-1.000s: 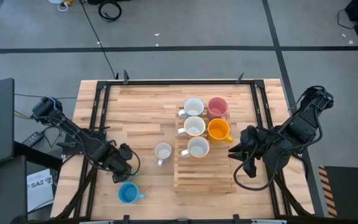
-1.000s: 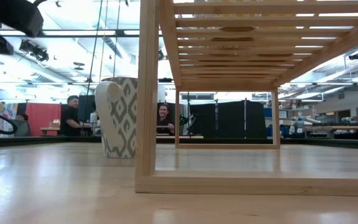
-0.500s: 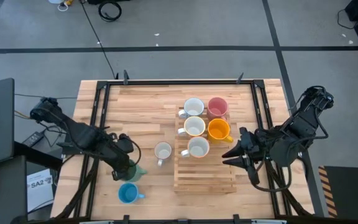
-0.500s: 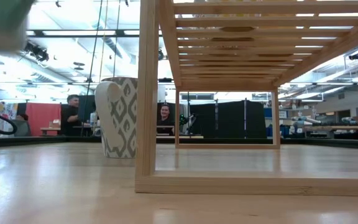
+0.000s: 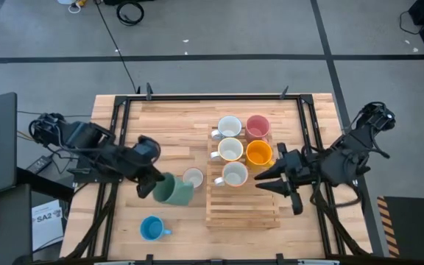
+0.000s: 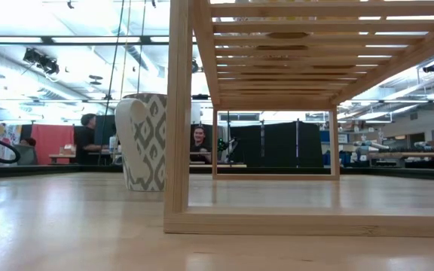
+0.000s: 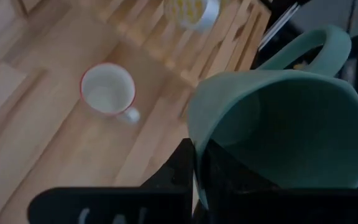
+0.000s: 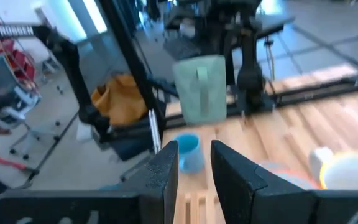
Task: Place coffee mugs
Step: Put the green mug on the shelf
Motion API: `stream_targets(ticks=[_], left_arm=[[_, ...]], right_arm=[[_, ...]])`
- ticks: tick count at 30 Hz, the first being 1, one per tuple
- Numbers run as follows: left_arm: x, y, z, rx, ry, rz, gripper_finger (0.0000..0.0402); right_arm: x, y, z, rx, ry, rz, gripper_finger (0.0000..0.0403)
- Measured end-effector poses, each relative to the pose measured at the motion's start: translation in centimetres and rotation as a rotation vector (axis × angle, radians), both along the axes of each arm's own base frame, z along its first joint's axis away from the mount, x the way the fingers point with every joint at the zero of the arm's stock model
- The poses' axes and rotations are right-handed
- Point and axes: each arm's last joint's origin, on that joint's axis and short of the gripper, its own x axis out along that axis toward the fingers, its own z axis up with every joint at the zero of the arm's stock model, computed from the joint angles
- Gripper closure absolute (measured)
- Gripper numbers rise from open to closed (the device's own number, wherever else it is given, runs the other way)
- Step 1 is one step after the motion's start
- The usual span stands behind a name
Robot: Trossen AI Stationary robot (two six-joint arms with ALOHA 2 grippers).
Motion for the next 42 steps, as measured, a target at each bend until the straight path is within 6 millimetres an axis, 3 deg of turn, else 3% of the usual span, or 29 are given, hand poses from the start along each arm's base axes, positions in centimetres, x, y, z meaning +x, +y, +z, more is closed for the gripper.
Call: stream_targets(ticks=[10,23,33,42], left_arm=[[0.6,0.4,0.4,-0.019,-0.039,0.029,0.0381],[0.7,0.4,0.4,-0.019,-0.037,0.029,0.0381],[0.7,0.4,0.4,-0.019,-0.037,0.030,0.0381],[0.7,0.4,0.4,-0.019,-0.040,0.030,0.0381]], right_arm=[[5.3,0.7,-0.7,-0.183,-0.146,-0.035,0.0302],[11.9,0.6,-4.5,-0.364,-0.144,-0.108,0.0302],[14.6,1.0,-6.1,-0.326,-0.206,-0.092,0.0302],[15.1,0.3,-5.8,-0.267,-0.240,-0.070,0.0302]])
